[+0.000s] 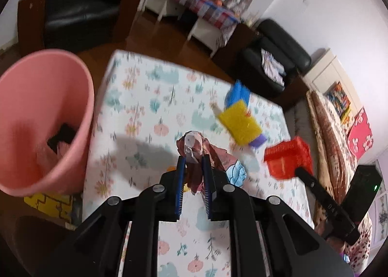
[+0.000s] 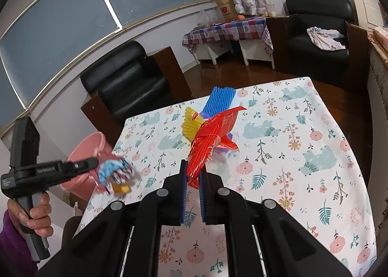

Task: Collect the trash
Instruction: 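Lift the pink cloth bundle with the left gripper while the right lifts the red mesh bag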

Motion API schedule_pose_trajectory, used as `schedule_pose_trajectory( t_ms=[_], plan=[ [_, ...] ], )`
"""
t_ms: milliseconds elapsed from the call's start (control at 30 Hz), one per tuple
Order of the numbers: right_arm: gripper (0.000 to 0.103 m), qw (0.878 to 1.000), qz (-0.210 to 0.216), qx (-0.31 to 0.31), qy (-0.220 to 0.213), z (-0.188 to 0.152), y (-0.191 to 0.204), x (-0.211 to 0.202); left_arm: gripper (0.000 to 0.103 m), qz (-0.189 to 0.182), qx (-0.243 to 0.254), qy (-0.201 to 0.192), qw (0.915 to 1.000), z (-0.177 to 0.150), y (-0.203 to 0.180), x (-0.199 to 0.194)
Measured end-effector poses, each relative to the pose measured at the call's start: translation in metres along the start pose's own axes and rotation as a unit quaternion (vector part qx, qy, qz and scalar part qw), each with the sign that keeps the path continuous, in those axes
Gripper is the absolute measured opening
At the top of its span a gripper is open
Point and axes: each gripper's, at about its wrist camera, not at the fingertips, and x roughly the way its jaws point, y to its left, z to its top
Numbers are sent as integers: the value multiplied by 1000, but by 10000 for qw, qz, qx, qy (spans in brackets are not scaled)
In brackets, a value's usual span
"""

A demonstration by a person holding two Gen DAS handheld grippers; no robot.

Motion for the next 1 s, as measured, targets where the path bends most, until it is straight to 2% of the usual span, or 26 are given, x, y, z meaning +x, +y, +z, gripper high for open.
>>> schedule_pose_trajectory(
  t_ms=[100,267,367,533,633,767,867,1000],
  plan=[
    [8,10000,8,3,36,-1,0,2,15,87,166,318,9993,-13,4,9],
    [8,10000,28,-22,78,-1,1,4,16,167,485,543,9972,-29,5,11],
    [8,9999,41,-46,99,-2,3,4,31,391,635,582,9955,-35,7,7],
    [8,9999,49,-75,137,-3,5,6,32,513,614,615,9949,-36,13,6],
    [8,9998,59,-100,155,-3,7,7,32,639,548,519,9951,-32,13,6],
    [8,9997,66,-161,155,-5,10,5,32,736,734,111,9945,-22,5,-7],
    [8,9997,78,-151,180,-6,11,7,32,1016,1019,-89,9895,-14,-1,-9],
    [8,9995,115,-171,227,-7,13,10,32,1238,1110,-179,9859,-5,0,2]
  ],
)
